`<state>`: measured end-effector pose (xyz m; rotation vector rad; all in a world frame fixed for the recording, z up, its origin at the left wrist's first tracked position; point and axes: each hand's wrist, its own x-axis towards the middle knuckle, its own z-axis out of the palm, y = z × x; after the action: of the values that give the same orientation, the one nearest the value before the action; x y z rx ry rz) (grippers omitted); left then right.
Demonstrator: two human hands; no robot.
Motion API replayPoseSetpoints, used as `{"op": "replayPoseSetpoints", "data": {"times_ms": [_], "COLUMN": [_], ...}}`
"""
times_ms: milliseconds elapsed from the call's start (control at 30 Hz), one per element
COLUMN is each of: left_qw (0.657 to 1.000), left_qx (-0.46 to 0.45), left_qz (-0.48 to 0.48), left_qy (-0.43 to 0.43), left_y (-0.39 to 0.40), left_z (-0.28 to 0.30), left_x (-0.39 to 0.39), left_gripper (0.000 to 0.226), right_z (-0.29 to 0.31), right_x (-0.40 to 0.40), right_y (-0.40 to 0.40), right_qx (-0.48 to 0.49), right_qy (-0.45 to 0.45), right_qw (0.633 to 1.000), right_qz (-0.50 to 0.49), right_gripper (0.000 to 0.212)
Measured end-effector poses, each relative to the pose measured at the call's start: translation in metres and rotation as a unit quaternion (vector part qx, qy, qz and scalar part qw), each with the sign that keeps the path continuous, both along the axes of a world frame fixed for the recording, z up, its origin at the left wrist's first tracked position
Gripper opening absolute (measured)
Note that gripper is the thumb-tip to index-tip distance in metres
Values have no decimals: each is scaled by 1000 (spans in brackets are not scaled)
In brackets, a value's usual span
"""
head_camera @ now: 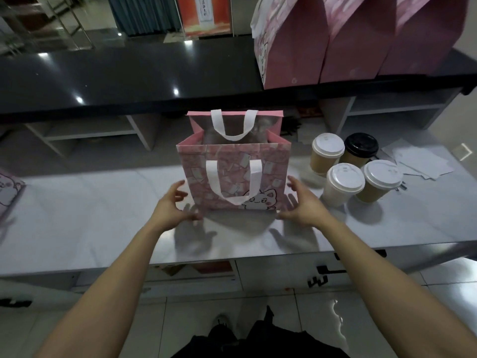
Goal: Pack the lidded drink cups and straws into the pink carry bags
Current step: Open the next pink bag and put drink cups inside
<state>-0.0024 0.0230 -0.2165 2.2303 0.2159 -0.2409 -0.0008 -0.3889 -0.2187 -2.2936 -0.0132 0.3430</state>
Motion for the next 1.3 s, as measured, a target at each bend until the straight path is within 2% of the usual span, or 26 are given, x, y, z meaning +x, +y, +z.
{"op": "replayPoseSetpoints", "data": {"times_ms": [33, 67, 100, 133, 233, 267, 333, 400, 433, 500, 600, 667, 833, 933, 1033, 1100, 1167, 1300], "left_qw": [999, 998, 996, 995, 997, 998, 999, 999, 999, 999, 995, 986, 960, 965, 973, 974, 973, 977], "left_qx": [-30, -61, -84, -90, -55, -40, -30, -37, -28, 6, 12, -2, 48, 65, 95, 98, 99, 91], "left_qz": [-4, -8, -12, -18, -33, -36, -29, -26, -29, -30, 26, 57, 27, -4, -14, -3, -2, -15], "left_qy": [-9, -20, -32, -42, -38, -30, -19, -11, -7, -21, -95, -159, -274, -253, -211, -206, -207, -193], "left_y": [4, 5, 3, -2, -22, -26, -27, -18, -13, -3, 2, -6, -40, -58, -70, -78, -88, -108], "left_z": [6, 13, 19, 23, 26, 23, 23, 31, 37, 49, 76, 100, 142, 149, 148, 147, 146, 143], "left_x": [3, 7, 11, 12, 10, 7, 2, 1, 1, 2, 9, 13, 28, 38, 42, 42, 42, 44], "left_gripper": [134, 138, 134, 123, 78, 71, 73, 89, 93, 78, 41, 26, 24, 18, 24, 27, 28, 36], "right_z": [5, 9, 13, 15, 14, 13, 16, 28, 35, 52, 82, 98, 113, 113, 110, 108, 107, 107], "right_x": [3, 6, 10, 13, 13, 12, 11, 13, 14, 20, 31, 39, 64, 83, 104, 112, 118, 122], "right_y": [-1, 0, 4, 10, 26, 27, 22, 11, 5, -7, -22, -31, -56, -69, -80, -85, -88, -89], "right_qx": [31, 56, 78, 88, 60, 54, 38, 34, 30, -11, -64, -70, -167, -241, -344, -371, -374, -335], "right_qy": [-8, -19, -29, -33, -18, -20, -25, -9, 2, -15, -111, -149, -179, -144, -76, -30, -9, -40], "right_qw": [999, 998, 997, 996, 997, 998, 998, 999, 999, 999, 992, 986, 969, 959, 934, 926, 925, 940], "right_qz": [-10, -13, -5, 10, 40, 40, 35, 34, 35, 30, 8, -3, 12, 31, 62, 69, 68, 46], "right_gripper": [145, 150, 146, 134, 80, 75, 88, 108, 111, 94, 57, 49, 58, 78, 105, 115, 116, 95]}}
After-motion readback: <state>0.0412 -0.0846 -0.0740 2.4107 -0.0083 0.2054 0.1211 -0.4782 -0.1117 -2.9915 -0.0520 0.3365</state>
